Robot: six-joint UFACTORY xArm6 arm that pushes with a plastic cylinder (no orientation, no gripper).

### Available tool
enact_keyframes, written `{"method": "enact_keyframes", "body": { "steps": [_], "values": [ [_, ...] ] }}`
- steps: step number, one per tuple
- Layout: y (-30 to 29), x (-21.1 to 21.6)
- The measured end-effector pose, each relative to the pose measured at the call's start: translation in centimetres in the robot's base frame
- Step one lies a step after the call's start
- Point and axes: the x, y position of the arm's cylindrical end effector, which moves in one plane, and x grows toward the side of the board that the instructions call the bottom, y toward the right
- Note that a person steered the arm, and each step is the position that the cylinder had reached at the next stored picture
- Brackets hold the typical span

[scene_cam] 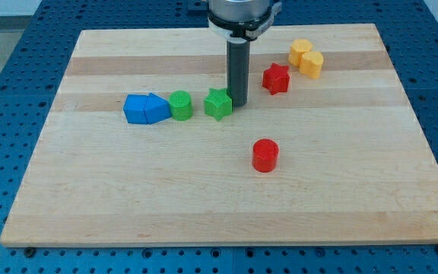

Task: Slide the green star to the right of the green circle

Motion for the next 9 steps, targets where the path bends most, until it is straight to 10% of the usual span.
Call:
{"method": "enact_keyframes", "body": {
  "steps": [9],
  "values": [
    [-1.9, 0.0]
  ]
}}
